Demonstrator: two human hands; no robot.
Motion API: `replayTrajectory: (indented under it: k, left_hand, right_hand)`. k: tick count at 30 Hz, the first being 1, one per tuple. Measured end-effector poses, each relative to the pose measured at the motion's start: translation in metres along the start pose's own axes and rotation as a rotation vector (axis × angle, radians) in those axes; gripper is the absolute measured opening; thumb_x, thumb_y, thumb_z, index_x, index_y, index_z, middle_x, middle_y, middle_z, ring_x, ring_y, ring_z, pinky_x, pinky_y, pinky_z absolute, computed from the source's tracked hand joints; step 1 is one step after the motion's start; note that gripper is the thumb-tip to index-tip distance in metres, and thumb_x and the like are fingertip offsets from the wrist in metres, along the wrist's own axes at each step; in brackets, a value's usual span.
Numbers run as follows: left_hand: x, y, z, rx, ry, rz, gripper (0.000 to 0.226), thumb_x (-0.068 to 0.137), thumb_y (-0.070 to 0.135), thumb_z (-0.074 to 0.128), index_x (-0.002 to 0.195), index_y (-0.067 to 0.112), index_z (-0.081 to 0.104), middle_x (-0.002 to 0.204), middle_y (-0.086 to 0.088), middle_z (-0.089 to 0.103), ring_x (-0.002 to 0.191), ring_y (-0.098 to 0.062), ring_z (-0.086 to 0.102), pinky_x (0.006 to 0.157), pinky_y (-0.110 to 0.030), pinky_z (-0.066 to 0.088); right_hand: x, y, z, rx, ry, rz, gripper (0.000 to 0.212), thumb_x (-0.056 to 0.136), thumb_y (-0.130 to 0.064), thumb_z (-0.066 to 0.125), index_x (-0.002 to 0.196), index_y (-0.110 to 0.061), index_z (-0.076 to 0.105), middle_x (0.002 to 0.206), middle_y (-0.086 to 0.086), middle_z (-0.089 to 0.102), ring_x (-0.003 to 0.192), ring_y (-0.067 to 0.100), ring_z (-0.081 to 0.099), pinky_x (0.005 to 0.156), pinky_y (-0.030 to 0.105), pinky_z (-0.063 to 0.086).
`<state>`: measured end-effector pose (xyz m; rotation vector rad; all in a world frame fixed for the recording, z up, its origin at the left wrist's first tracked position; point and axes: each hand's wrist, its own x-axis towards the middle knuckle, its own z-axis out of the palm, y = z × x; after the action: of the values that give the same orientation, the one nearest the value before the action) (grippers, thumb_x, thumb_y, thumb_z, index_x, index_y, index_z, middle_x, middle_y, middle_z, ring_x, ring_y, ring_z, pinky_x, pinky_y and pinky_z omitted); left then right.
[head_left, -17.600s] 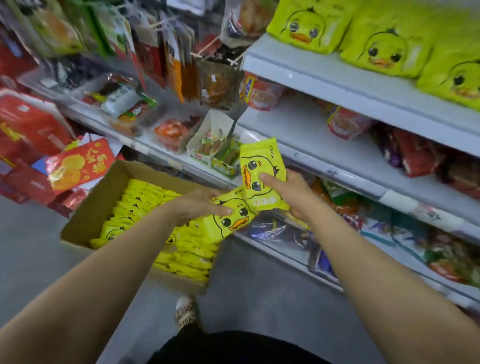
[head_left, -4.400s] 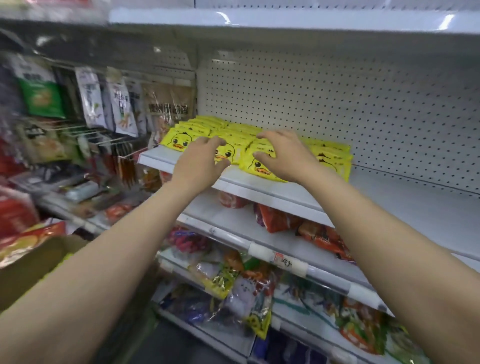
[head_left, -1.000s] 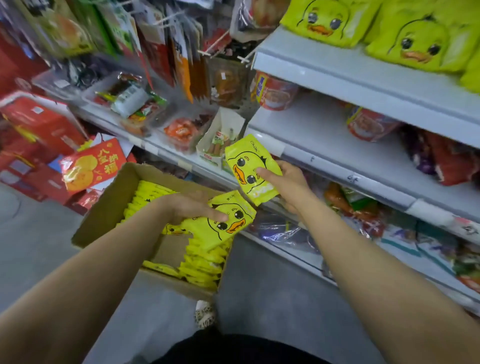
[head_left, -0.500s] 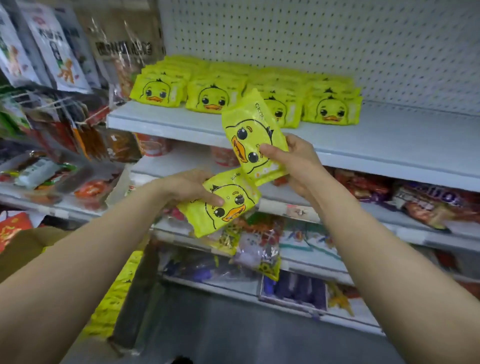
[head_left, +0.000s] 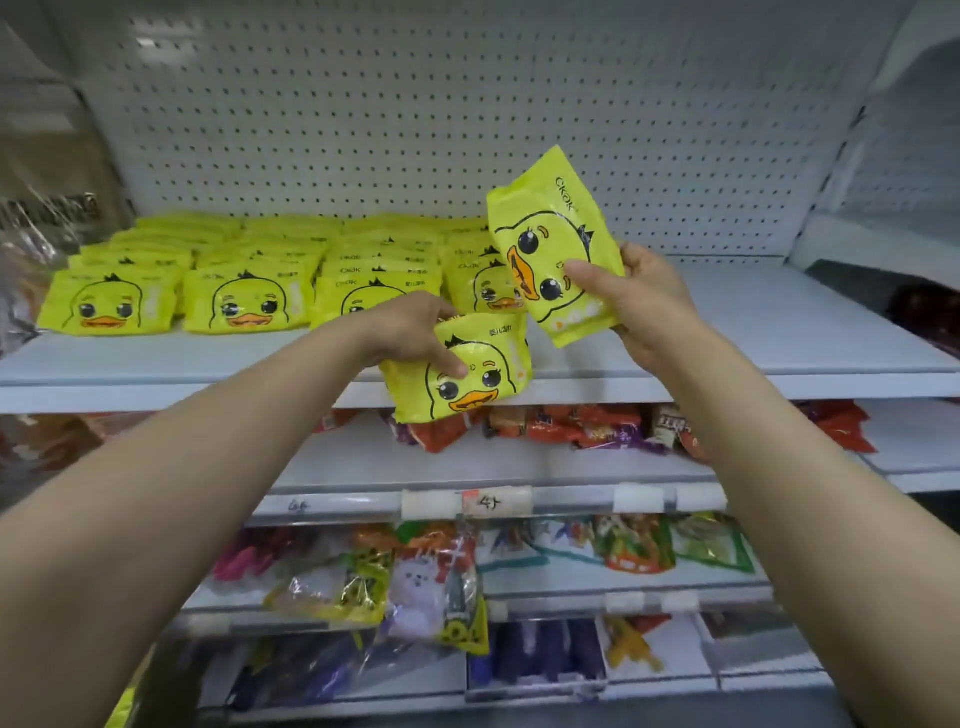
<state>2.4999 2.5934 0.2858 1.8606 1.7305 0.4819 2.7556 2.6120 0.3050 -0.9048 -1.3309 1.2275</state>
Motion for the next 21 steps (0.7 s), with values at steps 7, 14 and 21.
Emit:
replayTrajectory:
  k: [7, 14, 21]
  left_hand:
    - [0.092, 0.015, -0.01, 0.133, -0.053, 0.082, 0.093, 0.069, 0.036, 0.084, 0.146, 0.016, 0.036, 0.152, -0.004, 0.036, 0.137, -0.025, 0.037, 0.108, -0.034, 0.035]
    - [0.142, 0.016, -0.025, 0.303, -0.003, 0.201, 0.085, 0.072, 0.036, 0.082, 0.144, 0.023, 0.039, 0.15, 0.002, 0.039, 0.137, -0.021, 0.036, 0.107, -0.029, 0.032]
    - [0.162, 0.019, -0.021, 0.257, 0.064, 0.272, 0.061, 0.07, 0.028, 0.083, 0.123, 0.031, 0.055, 0.118, 0.007, 0.06, 0.109, -0.017, 0.054, 0.081, -0.026, 0.04]
  right_hand:
    - [0.057, -0.007, -0.015, -0.01, 0.081, -0.071, 0.027, 0.079, -0.007, 0.079, 0.1, -0.015, 0.063, 0.095, 0.004, 0.075, 0.084, 0.019, 0.073, 0.073, 0.032, 0.06]
    - [0.093, -0.002, -0.025, -0.022, 0.11, -0.088, 0.031, 0.078, -0.008, 0.08, 0.104, -0.012, 0.064, 0.1, 0.008, 0.075, 0.087, 0.024, 0.074, 0.069, 0.032, 0.059]
    - [0.126, -0.003, -0.038, -0.06, 0.068, -0.07, 0.036, 0.076, -0.011, 0.081, 0.108, -0.009, 0.065, 0.101, 0.009, 0.075, 0.088, 0.025, 0.074, 0.076, 0.037, 0.059]
